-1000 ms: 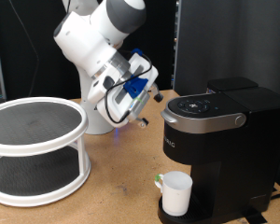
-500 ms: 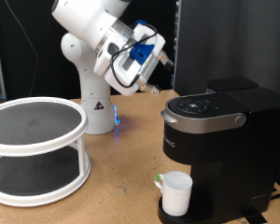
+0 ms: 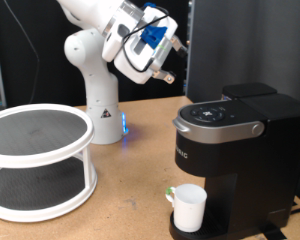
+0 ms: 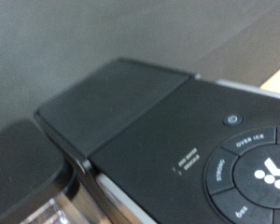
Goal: Make a cup of coffee with the keurig machine
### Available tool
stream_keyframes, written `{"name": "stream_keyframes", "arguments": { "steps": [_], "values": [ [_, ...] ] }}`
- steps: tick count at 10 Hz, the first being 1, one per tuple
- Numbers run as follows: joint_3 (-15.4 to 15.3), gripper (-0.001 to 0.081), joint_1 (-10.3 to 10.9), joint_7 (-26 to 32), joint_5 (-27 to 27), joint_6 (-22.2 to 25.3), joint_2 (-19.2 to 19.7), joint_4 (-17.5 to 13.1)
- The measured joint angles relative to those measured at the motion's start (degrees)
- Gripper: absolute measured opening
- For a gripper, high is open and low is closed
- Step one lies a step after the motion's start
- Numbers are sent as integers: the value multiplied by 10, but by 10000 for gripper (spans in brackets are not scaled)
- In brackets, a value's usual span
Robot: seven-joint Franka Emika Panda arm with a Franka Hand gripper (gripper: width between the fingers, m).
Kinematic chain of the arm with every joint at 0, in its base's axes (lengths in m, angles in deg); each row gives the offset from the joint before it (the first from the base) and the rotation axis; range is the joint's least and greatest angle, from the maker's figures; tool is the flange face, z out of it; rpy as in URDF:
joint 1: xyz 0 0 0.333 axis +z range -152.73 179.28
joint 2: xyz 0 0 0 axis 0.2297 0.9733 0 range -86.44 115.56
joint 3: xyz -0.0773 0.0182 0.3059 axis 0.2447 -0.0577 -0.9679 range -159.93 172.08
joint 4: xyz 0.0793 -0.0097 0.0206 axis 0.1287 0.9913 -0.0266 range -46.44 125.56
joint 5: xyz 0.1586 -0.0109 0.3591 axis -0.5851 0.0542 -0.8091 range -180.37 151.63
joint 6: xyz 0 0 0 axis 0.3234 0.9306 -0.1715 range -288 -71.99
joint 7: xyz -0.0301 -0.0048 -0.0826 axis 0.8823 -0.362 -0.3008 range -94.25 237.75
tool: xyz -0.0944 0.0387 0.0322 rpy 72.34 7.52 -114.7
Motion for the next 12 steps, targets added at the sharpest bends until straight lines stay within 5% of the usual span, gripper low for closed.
{"name": "stream_keyframes", "arguments": {
  "steps": [5, 8, 12],
  "values": [
    [-134, 808, -49, -64, 289, 48, 41, -68],
    [-137, 808, -47, -55, 295, 49, 46, -73],
    [-167, 808, -37, -16, 388, 157, 116, -172]
  ]
}}
